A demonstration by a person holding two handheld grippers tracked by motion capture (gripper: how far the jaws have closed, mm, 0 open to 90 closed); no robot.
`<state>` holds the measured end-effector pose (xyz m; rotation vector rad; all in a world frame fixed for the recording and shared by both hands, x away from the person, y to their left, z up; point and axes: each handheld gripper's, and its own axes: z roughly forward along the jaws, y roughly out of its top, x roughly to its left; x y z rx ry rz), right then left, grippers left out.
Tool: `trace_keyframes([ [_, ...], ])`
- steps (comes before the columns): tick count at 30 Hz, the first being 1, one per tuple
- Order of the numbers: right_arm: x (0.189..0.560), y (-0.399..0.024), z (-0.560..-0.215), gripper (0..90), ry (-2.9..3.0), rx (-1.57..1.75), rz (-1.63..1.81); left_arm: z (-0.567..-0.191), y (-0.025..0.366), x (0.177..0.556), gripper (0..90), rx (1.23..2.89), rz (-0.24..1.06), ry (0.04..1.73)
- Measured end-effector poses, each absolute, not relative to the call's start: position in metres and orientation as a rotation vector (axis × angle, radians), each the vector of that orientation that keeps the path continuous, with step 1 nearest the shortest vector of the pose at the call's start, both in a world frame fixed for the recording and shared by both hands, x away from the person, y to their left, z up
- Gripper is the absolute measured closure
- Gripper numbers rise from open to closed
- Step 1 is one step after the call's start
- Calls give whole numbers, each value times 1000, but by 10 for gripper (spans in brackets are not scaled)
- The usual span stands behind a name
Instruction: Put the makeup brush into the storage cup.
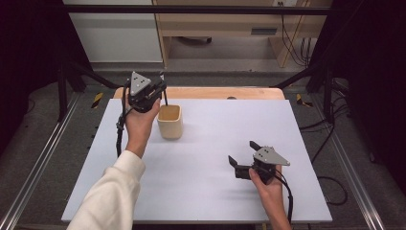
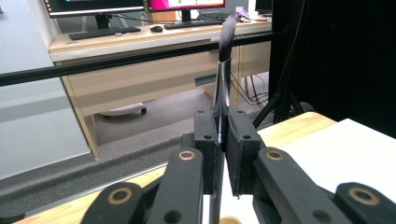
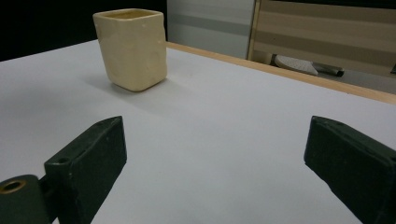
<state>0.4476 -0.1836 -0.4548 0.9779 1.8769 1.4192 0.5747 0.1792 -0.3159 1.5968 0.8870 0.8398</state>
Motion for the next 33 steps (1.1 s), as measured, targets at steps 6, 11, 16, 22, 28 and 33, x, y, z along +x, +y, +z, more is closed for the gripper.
trace_keyframes([
  [6,448,-183,-455,59,1879,977,1419,-319,177,574,840,1600,838,893],
  [11,448,-184,-455,59,1877,976,1421,-322,177,573,840,1603,835,900],
  [16,448,-184,-455,59,1877,979,1420,-325,178,572,840,1606,826,909],
  [22,448,-183,-455,60,1881,983,1421,-329,178,572,841,1602,819,916],
  [28,448,-183,-455,60,1880,982,1420,-333,179,572,840,1603,814,925],
  [33,448,-183,-455,60,1882,982,1420,-334,179,571,840,1606,814,926],
])
